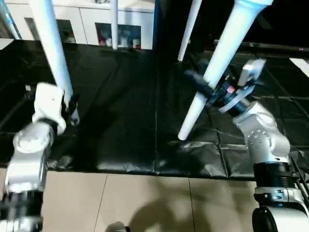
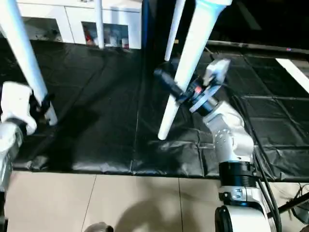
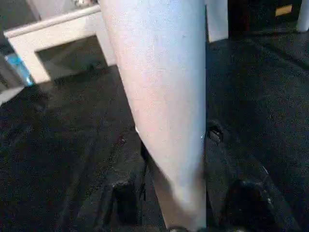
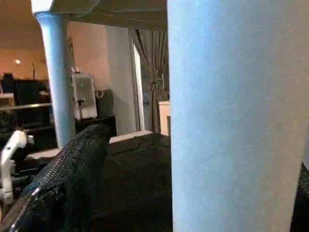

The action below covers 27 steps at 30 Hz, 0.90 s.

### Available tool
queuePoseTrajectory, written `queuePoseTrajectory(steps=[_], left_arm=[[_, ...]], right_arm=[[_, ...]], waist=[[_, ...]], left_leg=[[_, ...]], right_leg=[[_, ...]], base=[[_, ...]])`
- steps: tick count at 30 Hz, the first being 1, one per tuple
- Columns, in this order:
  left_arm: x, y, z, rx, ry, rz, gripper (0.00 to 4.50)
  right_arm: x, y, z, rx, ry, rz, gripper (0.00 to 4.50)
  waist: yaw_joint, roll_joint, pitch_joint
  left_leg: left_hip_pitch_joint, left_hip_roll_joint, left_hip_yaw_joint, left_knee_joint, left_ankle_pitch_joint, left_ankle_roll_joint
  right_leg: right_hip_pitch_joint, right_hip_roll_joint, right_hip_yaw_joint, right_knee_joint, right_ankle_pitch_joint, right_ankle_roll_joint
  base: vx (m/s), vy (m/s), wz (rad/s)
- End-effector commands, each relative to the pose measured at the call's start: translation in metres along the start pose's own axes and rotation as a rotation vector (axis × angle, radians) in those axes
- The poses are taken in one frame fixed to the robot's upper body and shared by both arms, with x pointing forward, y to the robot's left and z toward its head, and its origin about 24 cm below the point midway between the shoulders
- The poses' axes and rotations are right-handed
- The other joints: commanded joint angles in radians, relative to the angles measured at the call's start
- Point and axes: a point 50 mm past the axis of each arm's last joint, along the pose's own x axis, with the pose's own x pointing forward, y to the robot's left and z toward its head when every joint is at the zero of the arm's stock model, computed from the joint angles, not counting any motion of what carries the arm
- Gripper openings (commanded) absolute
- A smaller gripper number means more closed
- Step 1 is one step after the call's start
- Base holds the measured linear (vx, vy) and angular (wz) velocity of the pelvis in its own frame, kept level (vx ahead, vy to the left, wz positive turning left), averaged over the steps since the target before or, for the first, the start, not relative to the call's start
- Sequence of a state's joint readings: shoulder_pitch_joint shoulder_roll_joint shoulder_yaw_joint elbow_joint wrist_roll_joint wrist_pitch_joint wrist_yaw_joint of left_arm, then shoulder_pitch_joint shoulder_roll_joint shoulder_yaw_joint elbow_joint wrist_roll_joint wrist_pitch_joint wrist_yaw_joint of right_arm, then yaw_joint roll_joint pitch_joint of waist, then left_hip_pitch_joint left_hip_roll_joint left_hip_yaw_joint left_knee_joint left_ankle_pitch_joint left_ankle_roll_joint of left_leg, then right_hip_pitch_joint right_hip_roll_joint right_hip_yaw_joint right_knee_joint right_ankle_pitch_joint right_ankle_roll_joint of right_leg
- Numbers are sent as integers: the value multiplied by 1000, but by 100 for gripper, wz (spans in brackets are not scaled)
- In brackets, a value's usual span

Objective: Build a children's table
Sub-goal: Flip table

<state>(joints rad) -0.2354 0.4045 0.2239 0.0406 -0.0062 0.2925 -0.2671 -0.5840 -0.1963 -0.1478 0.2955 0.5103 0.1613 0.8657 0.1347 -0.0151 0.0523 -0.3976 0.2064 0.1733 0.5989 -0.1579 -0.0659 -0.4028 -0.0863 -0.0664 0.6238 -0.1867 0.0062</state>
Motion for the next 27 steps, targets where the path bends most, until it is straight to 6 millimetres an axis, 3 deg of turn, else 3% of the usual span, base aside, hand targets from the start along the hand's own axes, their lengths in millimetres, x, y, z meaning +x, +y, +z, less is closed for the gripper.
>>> queuePoseTrajectory(steps=[1, 3, 4, 7, 12, 16, 19, 22, 27], left_arm=[[-5, -22, 4, 79, -15, -72, 150], [-11, -22, -1, 72, -3, -59, 150], [-12, -22, -2, 70, -1, -57, 150], [-17, -22, -5, 74, 13, -51, 150], [-19, -21, -4, 72, 16, -22, 150], [-20, -19, 0, 35, -28, -5, 150], [-27, -15, 2, 2, -53, 22, 220], [-41, -14, 0, -51, -78, 37, 250], [-64, -15, -9, -119, -104, 61, 287]], right_arm=[[5, 6, -14, 11, 55, 18, 413], [3, 3, -17, -7, 67, -4, 413], [2, 2, -18, -12, 70, -10, 413], [0, -4, -24, -50, 102, -66, 413], [-3, -14, -33, -60, 115, -165, 413], [-9, -9, -34, -51, 92, -143, 413], [-17, -4, -35, -40, 58, -154, 413], [-29, 6, -37, -40, 16, -178, 413], [-50, 25, -53, -111, 38, -209, 413]], waist=[[-11, 19, -63], [-15, 13, -62], [-18, 16, -62], [-23, 8, -59], [-34, 6, -58], [-34, 7, -60], [-31, 10, -64], [-28, 8, -69], [-29, 8, -67]], left_leg=[[35, 28, -9, -89, -370, -54], [36, 25, -10, -89, -393, -55], [36, 26, -13, -92, -410, -61], [40, 25, -16, -93, -451, -66], [42, 23, -20, -94, -506, -75], [40, 24, -19, -95, -482, -66], [38, 26, -18, -97, -451, -61], [31, 29, -13, -95, -371, -44], [25, 26, -7, -95, -326, -19]], right_leg=[[28, -50, 38, -81, -269, -160], [25, -48, 39, -88, -301, -146], [25, -47, 39, -89, -314, -137], [20, -47, 38, -94, -353, -128], [16, -47, 36, -102, -409, -116], [18, -44, 38, -99, -357, -117], [22, -43, 39, -93, -293, -130], [31, -42, 40, -84, -173, -148], [35, -38, 42, -87, -139, -148]], base=[[0, 0, 0], [0, 0, 0], [0, 0, 0], [0, 0, 0], [0, 0, 0], [0, 0, 0], [0, 0, 0], [0, 0, 0], [33, -3, 0]])
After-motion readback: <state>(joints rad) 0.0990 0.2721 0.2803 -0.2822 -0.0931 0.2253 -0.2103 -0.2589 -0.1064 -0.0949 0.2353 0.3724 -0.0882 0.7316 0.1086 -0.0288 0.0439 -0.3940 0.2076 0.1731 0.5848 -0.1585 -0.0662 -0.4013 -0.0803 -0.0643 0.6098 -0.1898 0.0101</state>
